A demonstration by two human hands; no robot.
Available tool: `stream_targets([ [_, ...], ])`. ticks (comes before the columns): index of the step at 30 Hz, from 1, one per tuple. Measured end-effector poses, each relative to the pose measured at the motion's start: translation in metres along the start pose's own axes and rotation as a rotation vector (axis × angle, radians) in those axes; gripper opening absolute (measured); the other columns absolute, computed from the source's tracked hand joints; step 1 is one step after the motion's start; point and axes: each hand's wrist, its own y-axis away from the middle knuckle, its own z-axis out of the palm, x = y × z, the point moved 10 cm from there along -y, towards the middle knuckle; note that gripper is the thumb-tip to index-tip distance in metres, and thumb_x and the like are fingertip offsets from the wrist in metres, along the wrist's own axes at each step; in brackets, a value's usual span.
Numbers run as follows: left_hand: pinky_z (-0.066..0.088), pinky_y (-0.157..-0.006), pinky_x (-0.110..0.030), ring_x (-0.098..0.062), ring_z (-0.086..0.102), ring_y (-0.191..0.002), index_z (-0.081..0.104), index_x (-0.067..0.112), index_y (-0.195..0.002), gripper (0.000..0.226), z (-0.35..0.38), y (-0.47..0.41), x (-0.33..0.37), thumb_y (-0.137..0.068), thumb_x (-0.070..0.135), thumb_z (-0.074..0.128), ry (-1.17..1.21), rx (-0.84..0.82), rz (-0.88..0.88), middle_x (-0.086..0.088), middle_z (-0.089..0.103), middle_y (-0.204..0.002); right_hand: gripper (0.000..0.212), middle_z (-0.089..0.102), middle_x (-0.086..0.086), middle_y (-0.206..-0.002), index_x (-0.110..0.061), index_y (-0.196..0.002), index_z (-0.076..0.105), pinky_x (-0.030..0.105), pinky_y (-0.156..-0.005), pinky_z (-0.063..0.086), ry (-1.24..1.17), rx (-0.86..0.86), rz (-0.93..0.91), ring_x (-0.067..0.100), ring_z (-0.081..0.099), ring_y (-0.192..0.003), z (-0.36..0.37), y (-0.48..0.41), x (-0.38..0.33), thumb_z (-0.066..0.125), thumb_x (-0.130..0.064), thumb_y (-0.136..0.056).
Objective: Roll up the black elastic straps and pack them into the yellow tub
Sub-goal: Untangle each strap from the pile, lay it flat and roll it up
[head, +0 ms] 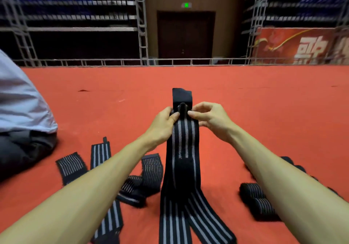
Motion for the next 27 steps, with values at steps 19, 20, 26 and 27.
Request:
stream_targets([
  [19,0.048,-0.054,-0.024,-0.016,0.064,-0.066,0.066,0.003,-0.107,0.041,0.019,0.059,0.067,-0.105,0.033,0.039,0.149,-0.149,-0.178,-0.007,0.07,-0.087,0.02,0.069,0.013,-0.097,-0.001,-0.095,0.062,0.031,-0.077,0.058,-0.185,-0.07,0.075,0.025,0.068,-0.087,-0.011,0.064,-0.058,0.07,-0.015,-0.084],
  [20,0.048,-0.058,-0.025,-0.018,0.062,-0.071,0.063,0.002,-0.108,0.039,0.024,0.052,0.051,-0.105,0.03,0.037,0.104,-0.13,-0.176,-0.01,0.068,-0.09,0.024,0.069,0.013,-0.096,-0.001,-0.096,0.064,0.031,-0.078,0.058,-0.151,-0.053,0.134,0.026,0.066,-0.087,-0.014,0.06,-0.038,0.074,-0.016,-0.079],
  [26,0.043,-0.073,-0.024,-0.011,0.053,-0.092,0.05,0.014,-0.111,0.02,0.045,0.014,-0.024,-0.106,0.022,0.032,0.026,-0.026,-0.152,0.004,0.056,-0.098,0.021,0.072,0.011,-0.095,0.0,-0.104,0.068,0.027,-0.07,0.056,-0.05,-0.004,0.251,0.017,0.067,-0.079,-0.027,0.026,0.043,0.071,-0.009,-0.085],
  [27,0.042,-0.072,-0.022,-0.01,0.053,-0.091,0.049,0.015,-0.111,0.019,0.05,0.011,-0.037,-0.106,0.021,0.032,0.039,-0.014,-0.153,0.006,0.056,-0.097,0.02,0.072,0.01,-0.096,-0.001,-0.104,0.069,0.025,-0.068,0.055,-0.031,-0.003,0.255,0.016,0.068,-0.081,-0.029,0.02,0.055,0.07,-0.009,-0.086],
])
